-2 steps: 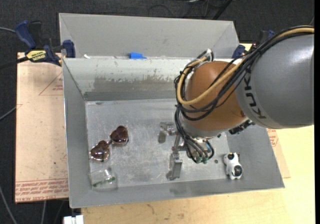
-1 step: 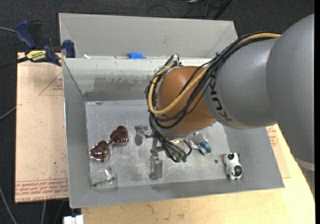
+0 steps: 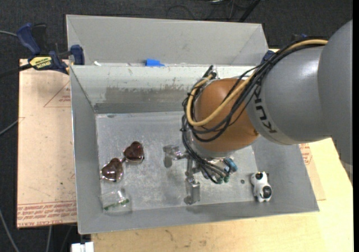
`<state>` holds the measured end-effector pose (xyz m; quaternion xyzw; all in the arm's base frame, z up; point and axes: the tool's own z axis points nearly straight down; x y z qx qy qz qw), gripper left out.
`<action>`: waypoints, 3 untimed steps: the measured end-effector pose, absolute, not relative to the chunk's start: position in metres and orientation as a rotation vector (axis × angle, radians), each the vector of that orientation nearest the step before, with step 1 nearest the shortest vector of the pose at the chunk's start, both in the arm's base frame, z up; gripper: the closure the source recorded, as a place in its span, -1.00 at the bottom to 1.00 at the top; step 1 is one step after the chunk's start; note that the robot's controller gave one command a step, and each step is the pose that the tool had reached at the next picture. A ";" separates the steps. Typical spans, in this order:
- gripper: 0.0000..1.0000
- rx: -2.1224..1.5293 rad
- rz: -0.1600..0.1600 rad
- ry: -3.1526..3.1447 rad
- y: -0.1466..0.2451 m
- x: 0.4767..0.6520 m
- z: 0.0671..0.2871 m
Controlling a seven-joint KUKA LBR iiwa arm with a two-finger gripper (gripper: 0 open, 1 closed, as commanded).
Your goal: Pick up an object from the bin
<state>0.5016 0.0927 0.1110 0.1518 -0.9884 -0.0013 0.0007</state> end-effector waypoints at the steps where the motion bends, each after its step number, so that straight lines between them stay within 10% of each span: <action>1: -1.00 0.343 -0.002 -3.125 0.138 0.526 0.111; 2: -1.00 0.658 -0.003 -3.078 0.195 0.548 0.076; 3: 1.00 0.725 -0.006 -3.066 0.223 0.575 0.072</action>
Offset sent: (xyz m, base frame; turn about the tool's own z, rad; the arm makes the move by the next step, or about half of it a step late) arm 0.0487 0.1089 -0.0410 -0.1261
